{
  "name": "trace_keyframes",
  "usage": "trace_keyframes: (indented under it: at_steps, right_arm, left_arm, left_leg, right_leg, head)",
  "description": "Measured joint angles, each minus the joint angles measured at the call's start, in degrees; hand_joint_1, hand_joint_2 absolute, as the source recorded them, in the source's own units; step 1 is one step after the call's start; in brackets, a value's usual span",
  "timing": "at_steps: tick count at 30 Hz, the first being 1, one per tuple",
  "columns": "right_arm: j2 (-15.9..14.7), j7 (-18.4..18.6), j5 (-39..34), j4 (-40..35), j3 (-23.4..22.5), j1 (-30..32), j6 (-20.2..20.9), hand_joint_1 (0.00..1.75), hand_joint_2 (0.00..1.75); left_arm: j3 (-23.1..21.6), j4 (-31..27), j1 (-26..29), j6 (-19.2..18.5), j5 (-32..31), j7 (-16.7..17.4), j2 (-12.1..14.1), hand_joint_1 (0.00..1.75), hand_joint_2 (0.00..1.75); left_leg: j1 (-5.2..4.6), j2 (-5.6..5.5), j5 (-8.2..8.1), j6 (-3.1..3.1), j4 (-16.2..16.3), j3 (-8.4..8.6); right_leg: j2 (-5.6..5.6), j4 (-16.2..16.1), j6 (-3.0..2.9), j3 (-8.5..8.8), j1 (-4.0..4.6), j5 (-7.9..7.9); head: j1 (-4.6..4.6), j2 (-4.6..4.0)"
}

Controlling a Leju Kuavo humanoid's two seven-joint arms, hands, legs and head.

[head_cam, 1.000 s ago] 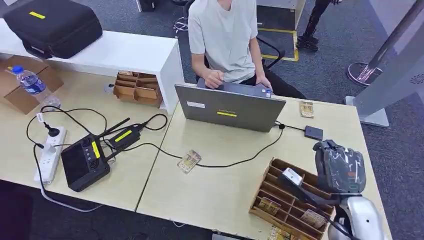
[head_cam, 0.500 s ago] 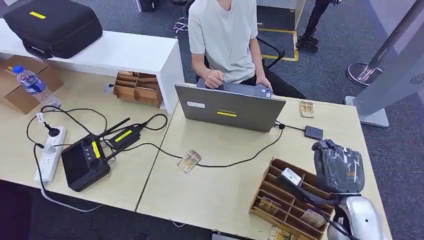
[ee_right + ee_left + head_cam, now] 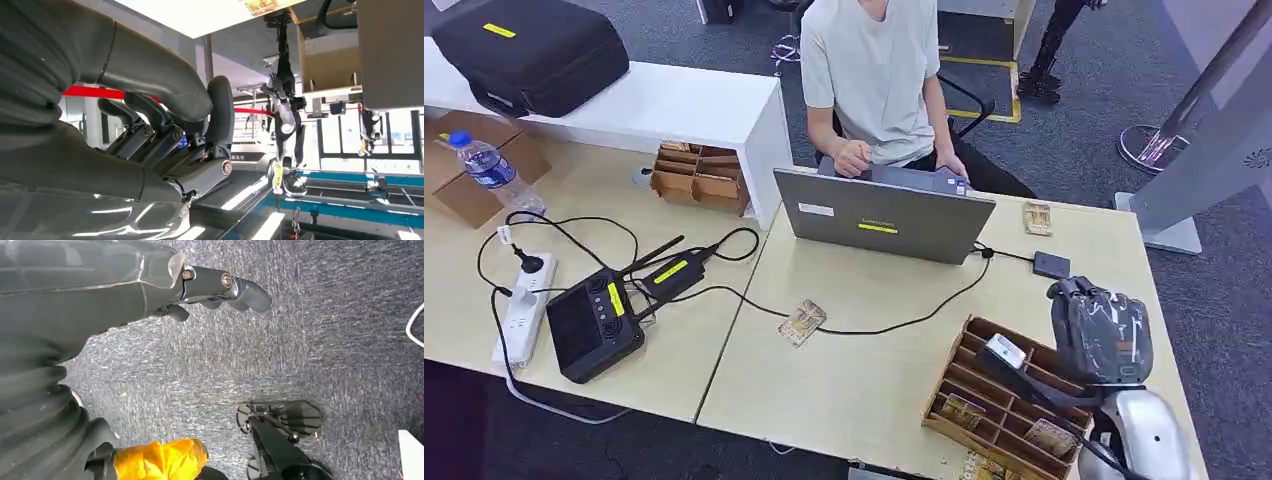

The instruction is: Pass the card to the sensor for recognition and then transmit it.

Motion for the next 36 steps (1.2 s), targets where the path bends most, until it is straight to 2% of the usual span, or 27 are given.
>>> trace_keyframes:
  at_steps: [5, 11, 13, 16, 19, 26, 36]
  right_arm:
    - [0.0, 1.2, 1.4, -2.2, 1.7, 2.4, -2.2, 1.75, 1.75]
    - [-0.2, 1.7, 1.5, -4.2, 2.4, 3.8, -2.3, 1.75, 1.75]
    - [-1.8, 3.9, 0.7, -6.2, 2.5, 3.4, -4.8, 1.75, 1.75]
    - [-5.5, 2.9, -2.4, -12.7, -0.1, 0.7, -1.4, 1.75, 1.75]
    - [-7.2, 1.6, -1.5, -17.2, -1.8, 1.1, -1.1, 1.75, 1.75]
    - [-8.0, 1.7, 0.5, -22.1, -2.1, 4.0, -2.7, 1.75, 1.75]
    - [-8.5, 2.5, 1.8, -23.7, -2.0, 6.9, -2.6, 1.75, 1.75]
  left_arm:
    - [0.0, 0.0, 0.2, -0.6, -0.4, 0.5, 0.6, 0.00, 1.75]
    - [0.0, 0.0, 0.2, -0.7, -0.5, 0.5, 0.9, 0.00, 1.75]
    - [0.0, 0.0, 0.2, -0.7, 0.1, 0.5, 1.0, 0.00, 1.75]
    - [0.3, 0.0, 0.4, -0.7, 0.7, 0.5, 1.2, 0.00, 1.75]
    - [0.6, 0.0, 0.6, -0.6, 1.0, 0.5, 1.4, 0.00, 1.75]
    - [0.9, 0.0, 0.6, -0.2, 1.0, 0.5, 1.4, 0.00, 1.75]
    - [1.0, 0.0, 0.7, 0.1, 1.1, 0.7, 1.4, 0.00, 1.75]
  left_leg:
    - [0.00, -0.01, 0.00, 0.00, 0.0, 0.00]
    - [0.00, 0.00, 0.00, 0.00, 0.0, -0.01]
    - [-0.06, -0.02, 0.01, 0.00, 0.0, -0.04]
    - [-0.04, 0.02, 0.03, 0.03, 0.0, 0.00]
    - [-0.06, 0.01, 0.02, 0.03, 0.0, 0.00]
    - [-0.01, 0.01, 0.00, 0.00, 0.0, 0.00]
    - [0.00, 0.01, 0.00, 0.00, 0.0, 0.00]
  right_leg:
    - [0.00, 0.0, -0.01, -0.01, 0.00, -0.01]
    - [0.01, 0.0, -0.01, -0.02, 0.00, -0.01]
    - [-0.02, 0.0, 0.01, -0.03, -0.05, 0.01]
    - [0.00, 0.0, 0.01, 0.01, -0.03, 0.03]
    - [0.00, 0.0, 0.01, 0.01, -0.04, 0.03]
    - [0.01, 0.0, 0.00, -0.02, 0.00, 0.02]
    - [0.00, 0.0, 0.00, 0.00, 0.00, 0.02]
  head:
    - [0.00, 0.00]
    - [0.00, 0.00]
    - [-0.02, 0.00]
    - [0.02, 0.00]
    - [0.00, 0.00]
    - [0.00, 0.00]
    - [-0.02, 0.00]
